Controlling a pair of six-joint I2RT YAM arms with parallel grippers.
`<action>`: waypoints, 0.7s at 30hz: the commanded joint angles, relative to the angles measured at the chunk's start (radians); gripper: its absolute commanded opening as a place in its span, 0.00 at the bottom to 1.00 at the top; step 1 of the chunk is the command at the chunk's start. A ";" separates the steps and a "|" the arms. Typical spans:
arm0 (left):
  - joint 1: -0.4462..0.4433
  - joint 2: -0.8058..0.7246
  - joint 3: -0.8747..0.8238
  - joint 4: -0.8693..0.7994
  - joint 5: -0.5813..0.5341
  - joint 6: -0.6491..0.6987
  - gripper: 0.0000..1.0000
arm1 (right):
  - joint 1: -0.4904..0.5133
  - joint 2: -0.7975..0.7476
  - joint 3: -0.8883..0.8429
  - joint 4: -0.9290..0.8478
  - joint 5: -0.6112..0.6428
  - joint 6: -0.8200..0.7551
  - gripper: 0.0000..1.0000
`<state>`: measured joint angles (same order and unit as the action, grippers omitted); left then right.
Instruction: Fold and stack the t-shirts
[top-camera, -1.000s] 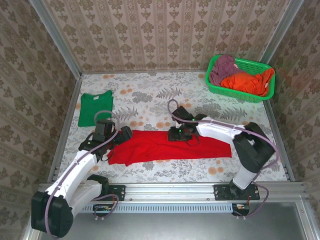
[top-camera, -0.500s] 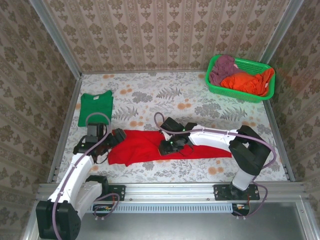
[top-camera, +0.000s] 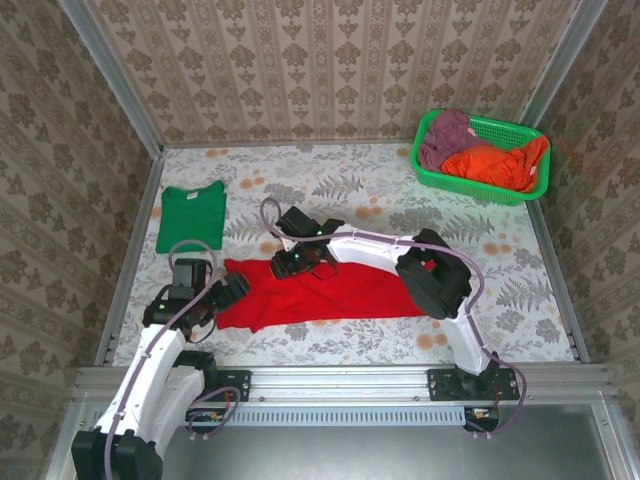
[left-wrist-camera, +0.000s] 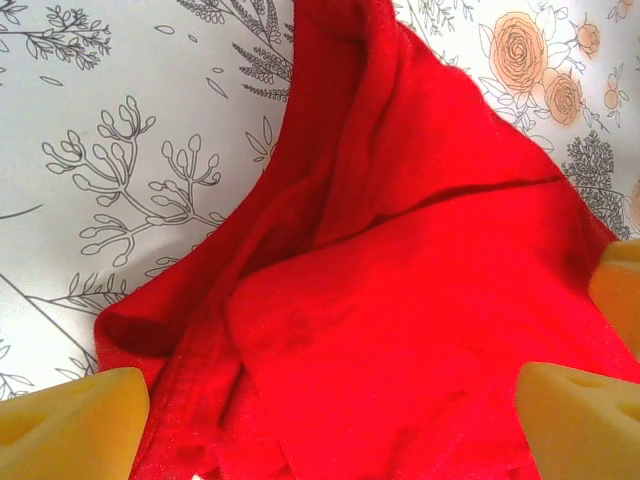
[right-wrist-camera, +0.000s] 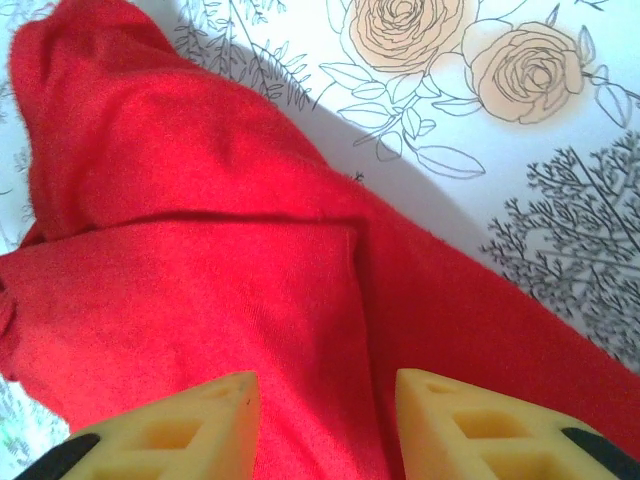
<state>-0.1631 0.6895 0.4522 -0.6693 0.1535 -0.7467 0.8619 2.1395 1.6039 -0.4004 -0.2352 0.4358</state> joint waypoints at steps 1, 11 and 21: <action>-0.004 -0.006 -0.001 -0.021 0.004 -0.012 0.95 | -0.003 0.049 0.067 -0.046 -0.047 -0.030 0.37; -0.003 0.008 0.002 -0.007 0.009 0.000 0.94 | -0.005 0.024 0.088 -0.021 -0.071 -0.021 0.00; -0.006 0.023 -0.003 0.016 0.010 0.001 0.91 | -0.024 -0.170 -0.167 0.189 0.043 0.069 0.00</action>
<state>-0.1631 0.7082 0.4522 -0.6617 0.1543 -0.7483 0.8513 2.0472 1.4914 -0.3099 -0.2470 0.4549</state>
